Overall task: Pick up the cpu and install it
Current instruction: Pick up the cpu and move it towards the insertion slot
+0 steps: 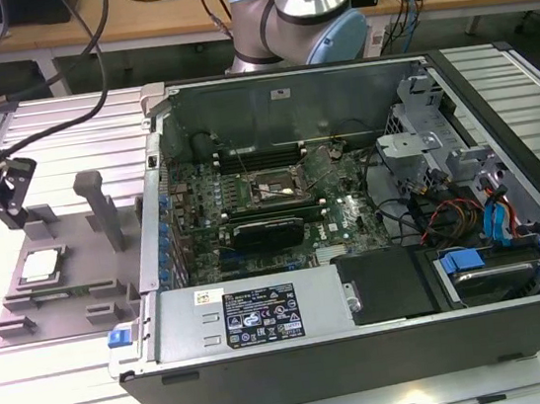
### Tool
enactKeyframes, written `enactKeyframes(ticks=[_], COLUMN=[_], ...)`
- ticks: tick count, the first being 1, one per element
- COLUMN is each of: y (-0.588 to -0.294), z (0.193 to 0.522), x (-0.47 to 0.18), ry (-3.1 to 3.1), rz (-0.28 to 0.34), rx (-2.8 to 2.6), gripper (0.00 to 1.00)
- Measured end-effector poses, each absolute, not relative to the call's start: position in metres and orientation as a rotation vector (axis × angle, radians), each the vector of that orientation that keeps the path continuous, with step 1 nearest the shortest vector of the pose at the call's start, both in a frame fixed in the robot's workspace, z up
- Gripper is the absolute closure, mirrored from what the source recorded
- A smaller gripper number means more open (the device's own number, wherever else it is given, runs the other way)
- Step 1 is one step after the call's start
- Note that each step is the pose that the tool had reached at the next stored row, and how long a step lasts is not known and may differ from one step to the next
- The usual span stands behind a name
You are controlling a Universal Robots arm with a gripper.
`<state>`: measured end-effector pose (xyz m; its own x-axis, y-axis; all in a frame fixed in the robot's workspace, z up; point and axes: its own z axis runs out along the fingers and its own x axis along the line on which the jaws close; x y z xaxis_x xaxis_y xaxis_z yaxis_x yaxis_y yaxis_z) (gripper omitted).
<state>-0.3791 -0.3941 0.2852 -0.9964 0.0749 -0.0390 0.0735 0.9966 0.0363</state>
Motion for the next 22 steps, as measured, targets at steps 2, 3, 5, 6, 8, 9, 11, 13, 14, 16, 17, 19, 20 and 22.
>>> enactKeyframes(ticks=[2,3,5,6,8,9,11,13,14,16,17,19,20,22], y=[-0.394,-0.394,-0.394,-0.394,-0.394,-0.394,-0.394,-0.394,-0.394,-0.394,-0.394,-0.394,-0.394,-0.394], z=[0.284,0.283,0.282,0.281,0.279,0.278,0.277,0.276,0.276,0.275,0.275,0.274,0.274,0.272], x=[-0.379,-0.379,-0.379,-0.379,-0.380,-0.380,-0.380,-0.380,-0.380,-0.380,-0.380,-0.380,-0.380,-0.380], ry=[3.099,3.099,3.099,3.099,3.099,3.099,3.099,3.099,3.099,3.099,3.099,3.099,3.099,3.099], rz=[0.054,0.054,0.054,0.054,0.054,0.054,0.053,0.053,0.053,0.053,0.053,0.053,0.053,0.053], rx=[0.115,0.115,0.115,0.115,0.115,0.115,0.115,0.115,0.115,0.115,0.115,0.115,0.115,0.115], gripper=[0.89,0.89,0.89,0.89,0.89,0.89,0.89,0.89,0.89,0.89,0.89,0.89,0.89,0.89])
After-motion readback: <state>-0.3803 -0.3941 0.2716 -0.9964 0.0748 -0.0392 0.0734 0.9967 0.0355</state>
